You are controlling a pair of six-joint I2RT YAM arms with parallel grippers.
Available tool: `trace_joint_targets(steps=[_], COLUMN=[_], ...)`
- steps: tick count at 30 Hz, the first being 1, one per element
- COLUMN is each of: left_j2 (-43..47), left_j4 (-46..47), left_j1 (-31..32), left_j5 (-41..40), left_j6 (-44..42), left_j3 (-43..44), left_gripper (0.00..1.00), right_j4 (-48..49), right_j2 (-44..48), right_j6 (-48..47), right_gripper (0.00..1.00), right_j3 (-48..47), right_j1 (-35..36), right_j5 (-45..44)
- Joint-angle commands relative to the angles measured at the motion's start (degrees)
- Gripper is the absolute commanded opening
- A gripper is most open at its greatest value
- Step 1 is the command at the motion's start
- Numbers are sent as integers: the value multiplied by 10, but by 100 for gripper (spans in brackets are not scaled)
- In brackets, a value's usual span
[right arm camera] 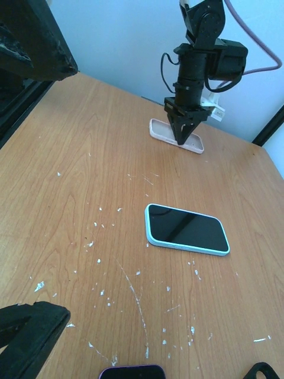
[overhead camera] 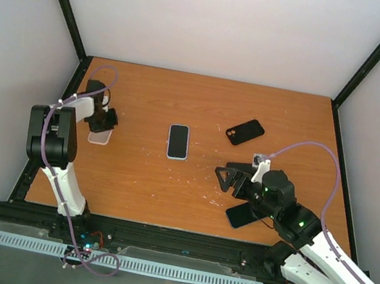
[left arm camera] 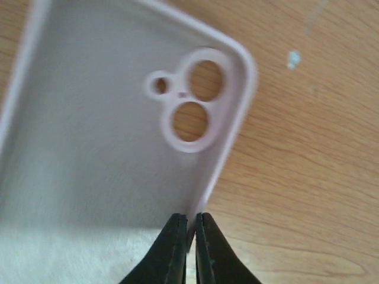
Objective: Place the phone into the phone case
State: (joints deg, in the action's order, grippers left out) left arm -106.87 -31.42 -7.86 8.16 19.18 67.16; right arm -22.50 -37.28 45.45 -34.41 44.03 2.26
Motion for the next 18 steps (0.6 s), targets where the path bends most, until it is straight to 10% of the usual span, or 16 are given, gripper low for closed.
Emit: trace_joint_targets(steps=[1,18], left_j2=[12,153], left_j4=[-21,19], left_j1=[24,158], left_j5=[13,140], left_j6=[3,129], left_j3=[11,-106], left_gripper=[2,0], right_j4=[-17,-97], right_j2=[20,9], right_j6=[-4,-69], right_gripper=[100,100], right_j3=[-5,-58], right_j1=[2,2], right_j5=[-12,-76])
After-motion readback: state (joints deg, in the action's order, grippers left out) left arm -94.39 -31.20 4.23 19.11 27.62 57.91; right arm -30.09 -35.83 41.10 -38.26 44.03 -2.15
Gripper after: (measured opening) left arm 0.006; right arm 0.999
